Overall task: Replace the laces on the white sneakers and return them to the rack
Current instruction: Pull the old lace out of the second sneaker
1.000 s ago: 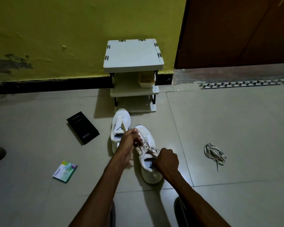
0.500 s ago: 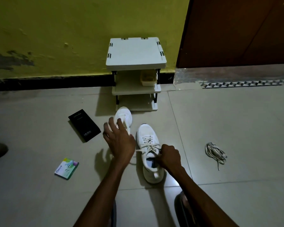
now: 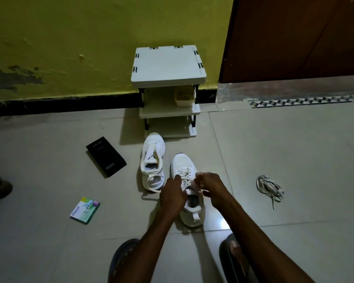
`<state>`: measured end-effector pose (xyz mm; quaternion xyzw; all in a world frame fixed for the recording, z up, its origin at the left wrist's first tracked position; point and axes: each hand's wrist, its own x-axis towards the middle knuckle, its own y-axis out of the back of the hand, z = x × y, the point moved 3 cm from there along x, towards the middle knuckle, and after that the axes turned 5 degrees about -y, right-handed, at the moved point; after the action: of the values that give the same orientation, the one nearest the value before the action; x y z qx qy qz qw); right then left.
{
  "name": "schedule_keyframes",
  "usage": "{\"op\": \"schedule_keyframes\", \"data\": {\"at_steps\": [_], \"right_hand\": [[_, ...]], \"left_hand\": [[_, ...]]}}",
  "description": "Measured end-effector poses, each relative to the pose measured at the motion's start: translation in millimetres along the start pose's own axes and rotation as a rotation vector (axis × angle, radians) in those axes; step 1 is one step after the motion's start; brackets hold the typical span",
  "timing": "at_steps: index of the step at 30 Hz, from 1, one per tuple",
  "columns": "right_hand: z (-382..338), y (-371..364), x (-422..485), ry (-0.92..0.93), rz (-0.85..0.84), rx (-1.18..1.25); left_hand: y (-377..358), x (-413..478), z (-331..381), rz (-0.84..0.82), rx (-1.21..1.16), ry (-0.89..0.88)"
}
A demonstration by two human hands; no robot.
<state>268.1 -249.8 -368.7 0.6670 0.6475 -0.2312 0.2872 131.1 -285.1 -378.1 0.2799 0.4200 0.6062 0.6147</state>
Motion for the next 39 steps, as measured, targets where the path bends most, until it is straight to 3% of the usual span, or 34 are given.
{"op": "schedule_keyframes", "data": {"at_steps": [2, 5, 10, 13, 16, 18, 21, 26, 30, 33, 36, 39], "right_hand": [[-8, 9, 0, -0.120, -0.059, 0.249], [-29, 29, 0, -0.046, 0.010, 0.382], [-51, 70, -5, 0.248, 0.498, 0.155], [-49, 90, -7, 0.268, 0.690, -0.167], [-37, 93, 3, 0.173, 0.552, -0.713], [-25, 88, 7, 0.117, 0.485, -0.889], [-19, 69, -1, 0.206, 0.453, -0.998], [-10, 14, -5, 0.399, 0.192, -1.051], [9, -10, -4, 0.467, 0.203, -1.152], [17, -3, 2, 0.491, 0.173, -1.018], [19, 5, 6, 0.509, 0.140, -0.850], [21, 12, 11, 0.499, 0.114, -0.711]], "left_hand": [[0, 2, -4, -0.005, -0.027, -0.030], [-2, 6, -8, 0.002, -0.104, -0.031], [0, 11, -8, -0.015, -0.095, -0.015], [1, 14, -7, -0.015, -0.055, -0.013], [0, 14, -5, -0.011, -0.045, -0.026], [-2, 11, -4, 0.016, -0.047, -0.034], [-5, 6, -3, 0.066, -0.075, 0.002], [-9, -5, 3, 0.106, 0.036, 0.108], [-15, -2, 0, 0.095, -0.050, 0.028], [-14, -2, -4, 0.086, -0.282, -0.054], [-4, -1, -7, 0.090, -0.332, -0.090], [2, 7, -20, -0.021, -0.429, -0.117]]}}
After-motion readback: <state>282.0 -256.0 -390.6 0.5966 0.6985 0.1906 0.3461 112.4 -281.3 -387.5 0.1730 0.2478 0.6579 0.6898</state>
